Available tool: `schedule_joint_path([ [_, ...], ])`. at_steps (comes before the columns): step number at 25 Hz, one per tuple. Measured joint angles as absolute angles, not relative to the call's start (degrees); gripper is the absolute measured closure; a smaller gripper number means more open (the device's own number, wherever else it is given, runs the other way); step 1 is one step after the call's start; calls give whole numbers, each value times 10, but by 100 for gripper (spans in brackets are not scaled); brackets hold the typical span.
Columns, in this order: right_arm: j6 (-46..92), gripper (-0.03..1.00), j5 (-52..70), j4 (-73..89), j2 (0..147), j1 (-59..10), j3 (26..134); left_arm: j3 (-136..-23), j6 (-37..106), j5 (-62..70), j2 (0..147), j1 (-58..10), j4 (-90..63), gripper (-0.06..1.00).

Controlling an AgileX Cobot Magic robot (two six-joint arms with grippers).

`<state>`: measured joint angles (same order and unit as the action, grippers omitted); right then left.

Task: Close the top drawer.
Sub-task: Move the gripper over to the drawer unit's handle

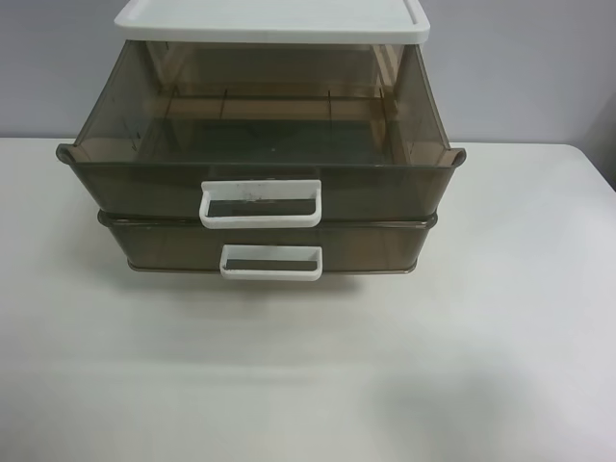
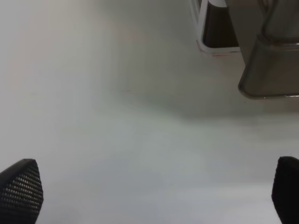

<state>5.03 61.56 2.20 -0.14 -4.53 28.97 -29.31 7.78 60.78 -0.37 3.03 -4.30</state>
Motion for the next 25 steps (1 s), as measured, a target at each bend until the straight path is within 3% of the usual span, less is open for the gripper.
schedule_joint_path([
  [16,58,-3,615,36,-1,-45,294,-293,78,608,-4,30,-43,-5],
  [21,137,-3,608,111,132,-51,408,-293,78,608,-4,30,-43,-5],
  [25,176,-3,590,137,255,-113,490,-293,78,608,-4,30,-43,-5],
])
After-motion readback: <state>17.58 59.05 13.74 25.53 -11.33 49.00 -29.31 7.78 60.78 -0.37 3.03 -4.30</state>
